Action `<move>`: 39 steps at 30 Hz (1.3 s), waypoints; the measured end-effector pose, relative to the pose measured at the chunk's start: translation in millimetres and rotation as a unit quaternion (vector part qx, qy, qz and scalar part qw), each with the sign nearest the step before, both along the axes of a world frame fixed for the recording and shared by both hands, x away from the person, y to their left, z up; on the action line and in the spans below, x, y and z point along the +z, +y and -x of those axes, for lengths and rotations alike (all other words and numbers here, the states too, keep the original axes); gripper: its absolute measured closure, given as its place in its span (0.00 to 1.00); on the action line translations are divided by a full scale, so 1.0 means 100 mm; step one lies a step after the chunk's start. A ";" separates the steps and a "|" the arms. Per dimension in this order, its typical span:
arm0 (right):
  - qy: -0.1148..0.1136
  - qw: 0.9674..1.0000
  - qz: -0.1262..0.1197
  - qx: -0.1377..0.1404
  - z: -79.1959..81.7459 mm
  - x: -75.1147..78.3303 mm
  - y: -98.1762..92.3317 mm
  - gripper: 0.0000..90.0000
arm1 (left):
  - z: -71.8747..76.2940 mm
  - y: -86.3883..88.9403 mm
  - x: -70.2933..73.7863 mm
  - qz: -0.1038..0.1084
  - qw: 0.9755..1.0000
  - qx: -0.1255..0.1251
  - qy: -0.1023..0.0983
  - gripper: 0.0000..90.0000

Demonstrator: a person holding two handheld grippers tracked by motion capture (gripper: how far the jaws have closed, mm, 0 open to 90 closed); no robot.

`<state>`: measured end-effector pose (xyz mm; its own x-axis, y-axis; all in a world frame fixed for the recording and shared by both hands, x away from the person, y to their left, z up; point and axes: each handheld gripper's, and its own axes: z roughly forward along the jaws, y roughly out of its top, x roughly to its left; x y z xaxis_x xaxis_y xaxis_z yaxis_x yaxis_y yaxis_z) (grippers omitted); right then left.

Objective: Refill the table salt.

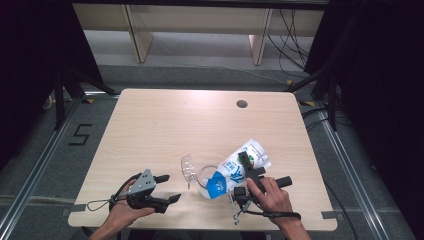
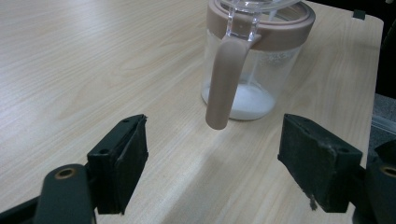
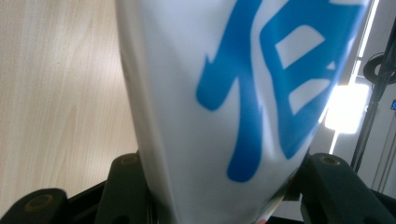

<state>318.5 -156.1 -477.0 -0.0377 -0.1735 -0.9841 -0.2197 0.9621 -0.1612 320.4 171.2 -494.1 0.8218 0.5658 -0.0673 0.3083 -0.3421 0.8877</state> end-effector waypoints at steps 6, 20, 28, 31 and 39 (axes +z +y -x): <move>-0.001 1.000 0.001 0.000 0.00 0.00 0.00 0.58 | 0.00 0.00 0.00 0.000 1.000 0.000 0.000 0.26; -0.004 1.000 0.004 0.000 0.00 0.00 0.00 0.59 | 0.00 0.00 0.00 0.000 1.000 0.000 0.000 0.26; -0.006 1.000 0.010 0.000 0.00 0.01 0.00 0.59 | 0.00 0.00 0.00 0.000 1.000 0.000 0.000 0.26; -0.007 1.000 0.009 0.001 0.00 0.00 0.00 0.59 | 0.00 0.00 0.00 0.000 1.000 0.000 0.000 0.26; -0.007 1.000 0.010 0.002 0.00 0.01 0.00 0.59 | 0.00 0.00 0.00 -0.001 1.000 -0.002 -0.001 0.26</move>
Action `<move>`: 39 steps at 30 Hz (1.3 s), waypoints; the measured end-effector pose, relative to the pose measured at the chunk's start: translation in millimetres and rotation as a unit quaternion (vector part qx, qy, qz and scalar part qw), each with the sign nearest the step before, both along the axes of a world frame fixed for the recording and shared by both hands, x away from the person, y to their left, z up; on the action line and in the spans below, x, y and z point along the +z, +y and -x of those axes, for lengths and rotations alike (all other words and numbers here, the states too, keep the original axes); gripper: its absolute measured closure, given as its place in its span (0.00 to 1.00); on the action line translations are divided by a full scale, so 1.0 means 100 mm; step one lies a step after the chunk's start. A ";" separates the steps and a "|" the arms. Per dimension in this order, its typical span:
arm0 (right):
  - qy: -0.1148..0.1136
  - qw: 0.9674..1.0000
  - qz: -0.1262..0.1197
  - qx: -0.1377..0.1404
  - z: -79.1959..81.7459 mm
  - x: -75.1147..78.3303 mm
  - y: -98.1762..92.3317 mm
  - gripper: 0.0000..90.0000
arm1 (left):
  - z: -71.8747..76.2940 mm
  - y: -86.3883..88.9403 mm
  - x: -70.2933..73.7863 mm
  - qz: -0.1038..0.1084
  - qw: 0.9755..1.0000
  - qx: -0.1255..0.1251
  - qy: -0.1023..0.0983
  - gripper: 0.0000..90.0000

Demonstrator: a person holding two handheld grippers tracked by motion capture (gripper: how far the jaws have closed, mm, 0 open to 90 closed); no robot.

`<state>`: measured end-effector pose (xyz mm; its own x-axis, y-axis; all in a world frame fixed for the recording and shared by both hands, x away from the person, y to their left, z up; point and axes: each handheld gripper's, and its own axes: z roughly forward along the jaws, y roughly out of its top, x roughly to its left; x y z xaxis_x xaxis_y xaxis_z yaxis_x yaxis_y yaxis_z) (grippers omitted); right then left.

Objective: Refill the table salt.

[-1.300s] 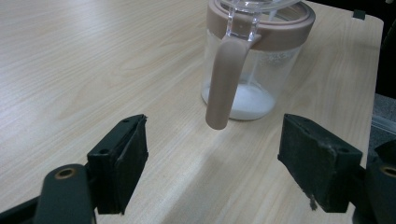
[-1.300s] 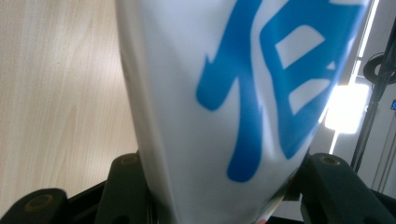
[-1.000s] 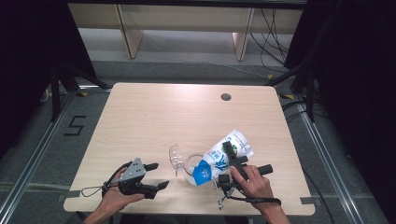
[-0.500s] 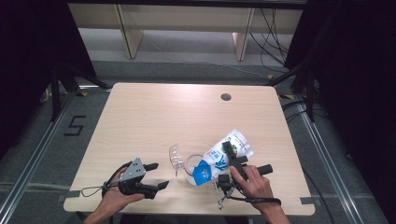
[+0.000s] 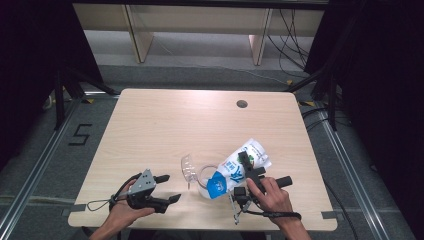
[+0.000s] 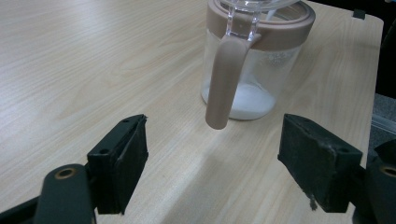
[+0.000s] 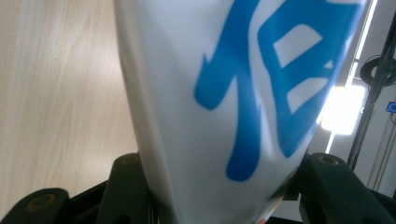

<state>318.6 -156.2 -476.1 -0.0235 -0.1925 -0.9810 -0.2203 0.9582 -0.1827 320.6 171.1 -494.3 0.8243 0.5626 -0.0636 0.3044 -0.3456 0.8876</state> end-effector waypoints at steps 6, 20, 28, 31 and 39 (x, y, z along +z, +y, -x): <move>-0.001 1.000 -0.002 0.000 0.00 -0.01 0.00 0.59 | 0.00 0.00 0.00 0.001 1.000 0.002 0.002 0.26; 0.001 1.000 -0.004 -0.001 0.00 -0.01 0.00 0.61 | 0.00 0.00 0.00 0.000 1.000 0.000 0.000 0.26; 0.006 1.000 -0.006 -0.001 0.00 -0.01 0.00 0.62 | 0.00 0.00 0.00 0.001 1.000 0.002 0.002 0.26; 0.006 1.000 -0.007 -0.001 0.00 -0.01 0.00 0.62 | 0.00 0.00 0.00 0.000 1.000 0.000 0.000 0.26; 0.000 1.000 -0.007 0.003 0.00 0.00 0.00 0.62 | 0.00 0.00 0.00 0.001 1.000 0.001 0.001 0.26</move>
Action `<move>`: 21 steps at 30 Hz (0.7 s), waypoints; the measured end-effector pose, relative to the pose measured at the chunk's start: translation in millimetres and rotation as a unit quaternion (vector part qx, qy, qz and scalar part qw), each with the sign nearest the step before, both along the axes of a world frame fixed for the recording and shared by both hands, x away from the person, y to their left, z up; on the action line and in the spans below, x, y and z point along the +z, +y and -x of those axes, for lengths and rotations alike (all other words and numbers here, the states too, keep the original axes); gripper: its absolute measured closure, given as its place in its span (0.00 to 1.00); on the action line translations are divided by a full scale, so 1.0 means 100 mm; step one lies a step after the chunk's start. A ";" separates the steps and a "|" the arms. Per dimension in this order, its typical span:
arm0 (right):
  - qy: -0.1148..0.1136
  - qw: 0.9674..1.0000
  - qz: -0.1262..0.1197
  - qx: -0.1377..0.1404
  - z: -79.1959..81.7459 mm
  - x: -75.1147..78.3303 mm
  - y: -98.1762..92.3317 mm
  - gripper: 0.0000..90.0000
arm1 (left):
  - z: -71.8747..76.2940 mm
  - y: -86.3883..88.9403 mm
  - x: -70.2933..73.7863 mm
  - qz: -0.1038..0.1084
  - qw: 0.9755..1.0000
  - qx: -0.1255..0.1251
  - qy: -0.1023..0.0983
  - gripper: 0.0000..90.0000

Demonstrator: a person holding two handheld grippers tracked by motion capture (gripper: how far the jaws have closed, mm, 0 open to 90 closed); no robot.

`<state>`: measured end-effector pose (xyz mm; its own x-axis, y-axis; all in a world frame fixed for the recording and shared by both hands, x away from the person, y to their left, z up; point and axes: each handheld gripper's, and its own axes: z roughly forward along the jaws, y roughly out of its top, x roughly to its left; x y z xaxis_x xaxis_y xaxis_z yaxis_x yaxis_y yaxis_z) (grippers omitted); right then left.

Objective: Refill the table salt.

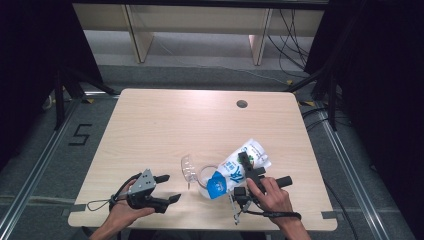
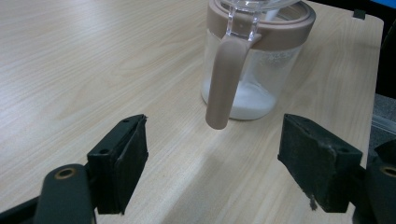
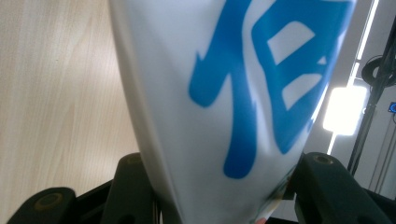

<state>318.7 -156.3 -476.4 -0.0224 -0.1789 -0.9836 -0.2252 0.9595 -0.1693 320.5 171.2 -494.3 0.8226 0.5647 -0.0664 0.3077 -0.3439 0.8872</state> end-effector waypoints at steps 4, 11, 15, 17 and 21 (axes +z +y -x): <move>0.005 1.000 -0.001 -0.002 0.00 -0.01 0.00 0.62 | 0.00 0.00 0.00 -0.001 1.000 -0.002 -0.001 0.26; -0.007 1.000 0.014 0.009 -0.01 0.03 0.01 0.62 | 0.00 0.00 0.00 -0.001 1.000 -0.001 -0.001 0.26; 0.003 1.000 0.001 -0.001 0.00 0.00 0.00 0.62 | 0.00 0.00 0.00 -0.001 1.000 -0.001 -0.001 0.26; -0.003 1.000 0.004 0.004 -0.01 0.01 0.00 0.62 | 0.00 0.00 0.00 -0.001 1.000 -0.002 -0.001 0.26; 0.001 1.000 -0.002 -0.003 0.00 0.00 -0.01 0.62 | 0.00 0.00 0.00 -0.001 1.000 -0.001 -0.001 0.26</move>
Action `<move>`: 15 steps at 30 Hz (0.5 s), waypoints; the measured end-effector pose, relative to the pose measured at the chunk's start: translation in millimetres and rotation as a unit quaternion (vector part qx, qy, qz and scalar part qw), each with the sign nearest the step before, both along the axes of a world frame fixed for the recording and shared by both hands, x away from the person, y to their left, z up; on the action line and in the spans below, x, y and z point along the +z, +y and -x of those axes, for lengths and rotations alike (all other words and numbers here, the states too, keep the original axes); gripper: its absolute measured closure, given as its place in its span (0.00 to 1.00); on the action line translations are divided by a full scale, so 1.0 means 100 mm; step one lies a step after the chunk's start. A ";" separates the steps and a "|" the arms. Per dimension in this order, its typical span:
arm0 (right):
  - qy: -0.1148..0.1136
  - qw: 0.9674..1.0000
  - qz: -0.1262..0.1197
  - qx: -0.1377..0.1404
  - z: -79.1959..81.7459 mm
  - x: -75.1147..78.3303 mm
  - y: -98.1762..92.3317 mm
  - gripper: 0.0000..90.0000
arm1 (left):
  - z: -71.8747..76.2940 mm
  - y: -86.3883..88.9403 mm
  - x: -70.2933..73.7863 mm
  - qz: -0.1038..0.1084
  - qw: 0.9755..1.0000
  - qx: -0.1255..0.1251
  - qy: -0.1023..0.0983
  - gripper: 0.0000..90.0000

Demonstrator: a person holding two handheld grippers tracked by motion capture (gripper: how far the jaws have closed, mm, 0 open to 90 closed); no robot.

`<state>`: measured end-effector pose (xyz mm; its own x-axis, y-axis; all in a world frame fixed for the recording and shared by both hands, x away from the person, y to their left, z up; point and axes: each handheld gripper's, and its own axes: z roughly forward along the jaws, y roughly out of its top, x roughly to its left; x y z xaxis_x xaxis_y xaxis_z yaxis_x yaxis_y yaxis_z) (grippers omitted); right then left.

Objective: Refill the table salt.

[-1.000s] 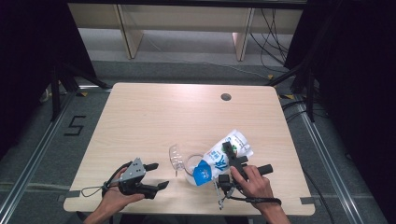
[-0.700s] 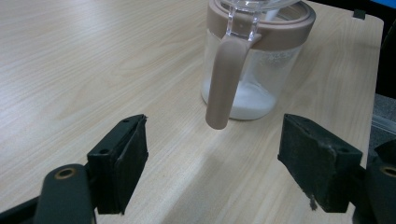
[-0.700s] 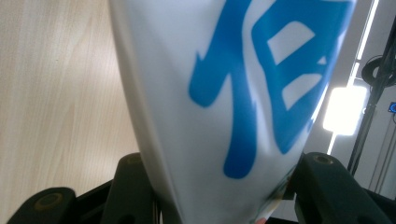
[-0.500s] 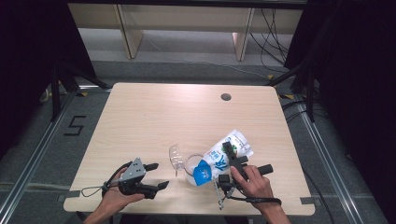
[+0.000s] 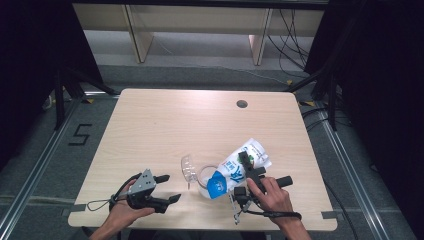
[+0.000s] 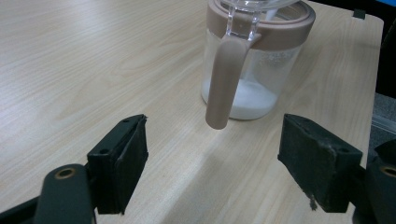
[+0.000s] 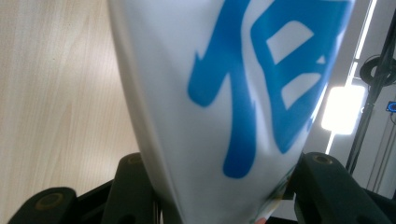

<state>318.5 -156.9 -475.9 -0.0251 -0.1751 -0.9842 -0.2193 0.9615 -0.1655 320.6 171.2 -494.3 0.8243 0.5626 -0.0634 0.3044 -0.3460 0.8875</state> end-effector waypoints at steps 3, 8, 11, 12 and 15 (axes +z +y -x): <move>-0.001 1.000 0.003 0.002 0.00 0.00 0.00 0.62 | 0.00 0.00 0.00 0.001 1.000 0.001 0.000 0.26; 0.001 1.000 0.000 0.000 0.00 0.00 0.00 0.62 | 0.00 0.00 0.00 0.001 1.000 0.001 0.000 0.26; -0.001 1.000 0.005 0.002 -0.01 0.00 0.00 0.62 | 0.00 0.00 0.00 -0.001 1.000 0.001 0.000 0.25; -0.005 1.000 0.012 0.005 -0.01 0.02 0.01 0.62 | 0.00 0.00 0.00 -0.002 1.000 0.001 0.000 0.25; 0.000 1.000 0.006 0.002 -0.01 0.01 0.01 0.63 | 0.00 0.00 0.00 -0.002 1.000 0.001 0.000 0.25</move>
<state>319.1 -156.3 -475.2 -0.0251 -0.1879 -0.9819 -0.2234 0.9584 -0.1777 321.0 171.3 -494.5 0.8236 0.5639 -0.0616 0.3050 -0.3486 0.8862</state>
